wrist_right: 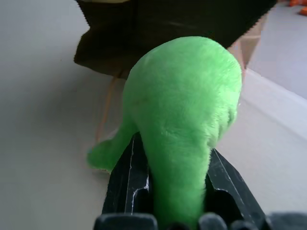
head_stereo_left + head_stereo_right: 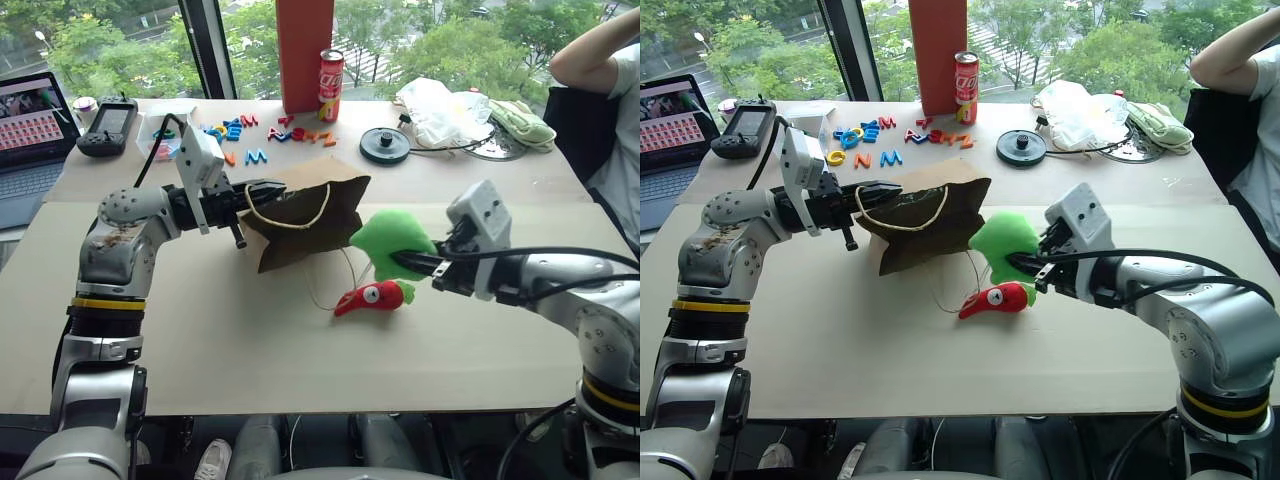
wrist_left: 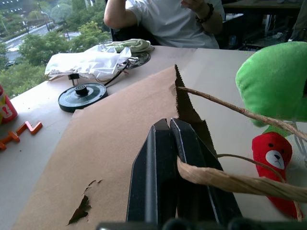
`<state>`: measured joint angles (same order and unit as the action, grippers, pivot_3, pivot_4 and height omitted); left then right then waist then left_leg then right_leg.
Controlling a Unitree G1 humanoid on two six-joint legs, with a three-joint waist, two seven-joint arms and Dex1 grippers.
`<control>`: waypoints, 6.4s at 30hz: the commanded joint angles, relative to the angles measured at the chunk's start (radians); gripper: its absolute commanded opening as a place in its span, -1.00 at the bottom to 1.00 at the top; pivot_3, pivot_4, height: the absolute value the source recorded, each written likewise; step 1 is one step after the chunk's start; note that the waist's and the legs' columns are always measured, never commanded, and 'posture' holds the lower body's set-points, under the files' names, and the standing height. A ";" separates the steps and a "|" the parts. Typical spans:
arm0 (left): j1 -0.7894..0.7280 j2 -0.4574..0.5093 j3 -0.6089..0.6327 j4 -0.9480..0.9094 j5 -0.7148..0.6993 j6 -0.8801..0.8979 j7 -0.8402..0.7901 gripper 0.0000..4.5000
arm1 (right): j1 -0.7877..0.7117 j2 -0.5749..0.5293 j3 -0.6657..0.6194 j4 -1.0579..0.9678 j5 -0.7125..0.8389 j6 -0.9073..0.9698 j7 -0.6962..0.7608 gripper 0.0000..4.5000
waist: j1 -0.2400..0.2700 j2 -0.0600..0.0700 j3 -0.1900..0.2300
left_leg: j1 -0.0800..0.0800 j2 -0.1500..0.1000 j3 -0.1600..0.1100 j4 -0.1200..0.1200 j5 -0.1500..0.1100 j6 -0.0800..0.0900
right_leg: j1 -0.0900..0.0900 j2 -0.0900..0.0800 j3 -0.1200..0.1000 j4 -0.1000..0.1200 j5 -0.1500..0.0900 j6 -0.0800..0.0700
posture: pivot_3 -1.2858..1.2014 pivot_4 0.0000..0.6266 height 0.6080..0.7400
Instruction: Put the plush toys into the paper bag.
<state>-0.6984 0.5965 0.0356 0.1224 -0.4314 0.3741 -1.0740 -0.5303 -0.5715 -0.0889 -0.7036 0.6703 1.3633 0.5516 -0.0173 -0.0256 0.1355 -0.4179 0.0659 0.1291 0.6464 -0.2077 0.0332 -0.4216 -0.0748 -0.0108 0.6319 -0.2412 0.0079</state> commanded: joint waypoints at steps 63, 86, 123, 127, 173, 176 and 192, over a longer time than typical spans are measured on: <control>-0.033 0.006 -0.002 0.003 0.015 -0.024 -0.028 -1.00 | 0.065 -0.299 0.412 0.176 -0.331 -0.294 0.107 0.39 | 0.010 0.000 0.000 | -0.004 -0.001 0.004 0.002 0.000 0.001 | -0.001 -0.001 -0.001 -0.003 -0.001 0.001 | 0.03 -0.52 0.98; -0.037 0.008 -0.001 0.007 0.017 -0.029 -0.029 -1.00 | 0.121 -0.265 0.040 0.087 -0.146 -0.302 0.156 -0.99 | 0.024 0.000 0.000 | -0.003 -0.001 0.004 0.003 0.000 0.001 | 0.000 0.000 -0.001 -0.002 -0.001 0.001 | 0.03 -0.52 0.98; -0.057 -0.020 -0.011 0.030 0.032 -0.034 -0.039 -1.00 | -0.174 0.436 0.187 0.333 -0.320 -0.101 -0.293 0.62 | 0.002 0.001 0.000 | -0.006 0.000 0.005 0.002 0.002 -0.002 | -0.002 0.000 -0.002 0.007 0.000 0.000 | 0.03 -0.52 0.98; -0.060 -0.021 -0.011 0.036 0.035 -0.036 -0.040 -1.00 | -0.122 0.367 0.189 0.247 -0.274 -0.038 -0.245 0.62 | 0.000 0.001 0.000 | -0.005 0.000 0.004 0.001 0.002 -0.002 | -0.002 0.001 -0.002 0.007 0.000 0.000 | 0.03 -0.52 0.98; -0.079 -0.054 0.004 0.056 0.009 -0.031 -0.033 -1.00 | 0.025 0.388 0.204 0.294 -0.324 -0.201 -0.243 -0.91 | 0.004 0.001 0.000 | -0.005 -0.001 0.004 0.001 0.002 -0.002 | -0.002 0.001 -0.002 0.007 0.000 0.000 | 0.03 -0.52 0.98; -0.098 -0.083 0.029 0.072 -0.014 -0.008 -0.002 -1.00 | 0.007 0.336 0.139 0.245 -0.302 -0.208 -0.219 -0.91 | 0.006 0.001 0.000 | -0.005 -0.001 0.003 0.001 0.002 -0.002 | -0.001 0.000 -0.002 0.007 0.000 0.000 | 0.03 -0.52 0.98; 0.020 -0.254 0.155 -0.020 -0.139 0.123 0.298 -1.00 | -0.117 0.128 0.161 0.089 -0.282 -0.259 -0.164 -0.91 | 0.001 0.001 0.000 | -0.005 -0.002 -0.007 0.000 0.002 -0.002 | -0.001 0.001 -0.001 0.007 -0.001 0.000 | 0.03 -0.52 0.98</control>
<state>-0.6825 0.3352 0.1924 0.1542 -0.5691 0.5058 -0.7774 -0.6461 -0.4284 0.0407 -0.5724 0.3984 1.1368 0.3849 -0.0161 -0.0251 0.1352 -0.4231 0.0640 0.1218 0.6466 -0.2057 0.0315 -0.4229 -0.0740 -0.0124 0.6392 -0.2417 0.0082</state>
